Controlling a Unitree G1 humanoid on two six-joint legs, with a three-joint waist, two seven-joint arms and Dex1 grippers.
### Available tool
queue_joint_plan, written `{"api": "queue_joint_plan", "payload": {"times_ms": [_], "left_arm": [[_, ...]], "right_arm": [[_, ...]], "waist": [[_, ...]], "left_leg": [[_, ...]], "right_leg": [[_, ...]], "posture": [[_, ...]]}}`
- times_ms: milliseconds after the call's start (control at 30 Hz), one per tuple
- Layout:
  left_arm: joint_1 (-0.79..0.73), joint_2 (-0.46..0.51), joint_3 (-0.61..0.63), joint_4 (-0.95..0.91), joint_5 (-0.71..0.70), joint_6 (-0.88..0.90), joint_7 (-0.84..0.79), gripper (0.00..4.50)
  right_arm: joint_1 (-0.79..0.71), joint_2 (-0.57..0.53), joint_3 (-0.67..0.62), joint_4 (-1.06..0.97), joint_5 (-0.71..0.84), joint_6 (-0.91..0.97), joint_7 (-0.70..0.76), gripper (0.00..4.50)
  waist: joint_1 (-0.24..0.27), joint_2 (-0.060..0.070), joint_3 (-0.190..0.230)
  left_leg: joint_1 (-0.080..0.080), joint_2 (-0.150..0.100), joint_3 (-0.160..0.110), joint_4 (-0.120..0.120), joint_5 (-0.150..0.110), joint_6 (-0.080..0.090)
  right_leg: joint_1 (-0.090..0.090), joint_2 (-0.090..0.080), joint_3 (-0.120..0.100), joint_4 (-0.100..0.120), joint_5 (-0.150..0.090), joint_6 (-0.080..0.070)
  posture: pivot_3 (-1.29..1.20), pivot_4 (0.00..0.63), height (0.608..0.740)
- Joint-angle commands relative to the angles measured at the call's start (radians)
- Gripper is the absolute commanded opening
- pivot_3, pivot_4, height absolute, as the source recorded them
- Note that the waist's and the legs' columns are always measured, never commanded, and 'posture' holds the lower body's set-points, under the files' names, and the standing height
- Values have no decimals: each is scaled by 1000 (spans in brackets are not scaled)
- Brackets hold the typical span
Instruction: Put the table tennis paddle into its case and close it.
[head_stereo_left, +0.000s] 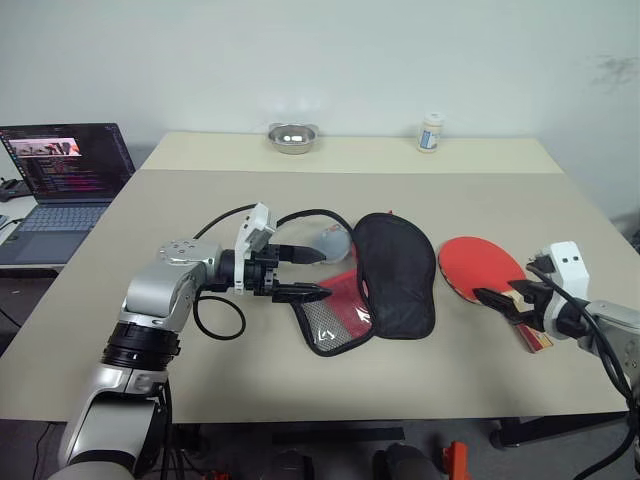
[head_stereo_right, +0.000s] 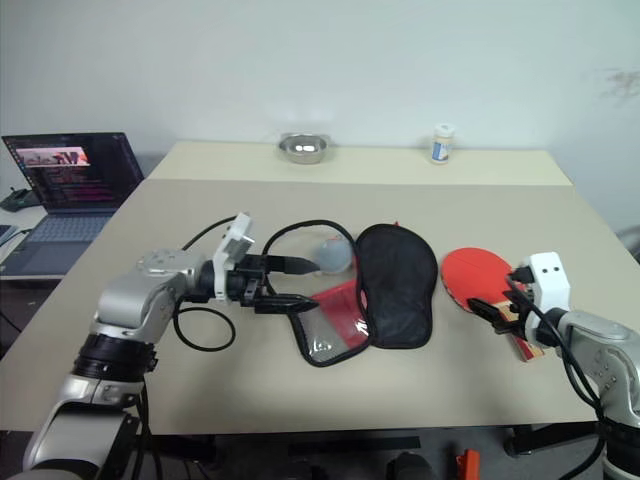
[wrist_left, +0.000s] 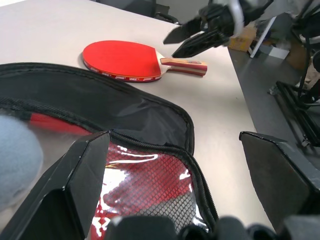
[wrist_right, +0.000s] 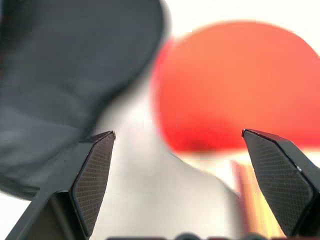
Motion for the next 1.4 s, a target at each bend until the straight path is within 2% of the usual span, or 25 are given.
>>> {"api": "queue_joint_plan", "payload": {"times_ms": [33,300,633,667,733,967,1000,1133,1200,1267,1400], "left_arm": [[-31,-2,-15,-23,-1,-16,-25,4500],[-54,-13,-36,-2,8,-39,-44,4500],[-60,-17,-38,27,23,-62,-60,4500],[-58,-14,-37,29,25,-64,-61,4500],[-53,-8,-32,35,29,-68,-62,4500],[-41,4,-25,33,24,-73,-65,4500],[-41,5,-24,32,23,-74,-66,4500],[-38,10,-18,34,20,-81,-72,4500],[-42,17,0,58,28,-86,-51,4500],[-40,27,14,72,33,-85,-33,4500],[-23,30,15,52,25,-71,-23,4500]], "right_arm": [[37,-48,-4,50,-31,-86,48,4473],[63,-95,59,189,-95,-206,118,4473],[23,-69,149,342,-192,-336,123,4473],[21,-67,154,343,-199,-339,118,4087],[20,-61,161,337,-209,-337,112,3620],[13,-43,168,303,-209,-310,98,1226],[12,-42,168,300,-209,-306,98,1081],[-12,-28,135,292,-192,-279,81,1081],[-48,-23,76,257,-167,-240,53,1081],[-110,-6,-5,187,-104,-155,15,1081],[-200,13,-63,48,-23,-9,-39,1081]], "waist": [[0,0,0],[0,0,0],[-2,0,0],[-2,0,0],[-2,0,0],[-3,-1,0],[-3,-1,0],[-4,-1,0],[-5,-1,0],[-5,1,0],[-4,4,2]], "left_leg": [[0,0,0,0,0,0],[0,0,0,0,0,0],[2,0,0,2,0,0],[2,0,0,2,0,0],[3,0,0,2,0,0],[3,1,0,2,0,0],[3,1,0,2,0,0],[3,1,0,2,0,0],[4,1,0,2,0,0],[4,1,1,2,0,0],[1,1,1,1,0,0]], "right_leg": [[0,0,0,0,0,0],[0,0,0,0,-2,4],[3,0,0,0,-2,4],[3,0,0,0,-2,4],[3,0,0,0,-2,4],[3,1,1,1,-2,4],[3,1,1,1,-2,4],[3,1,1,1,-2,4],[3,1,1,1,-2,4],[3,1,1,2,-2,4],[0,1,1,2,1,0]], "posture": [[0,150,740],[0,150,740],[0,150,740],[0,150,740],[0,150,740],[0,150,740],[0,150,740],[0,150,740],[0,150,740],[0,150,740],[0,150,740]]}}
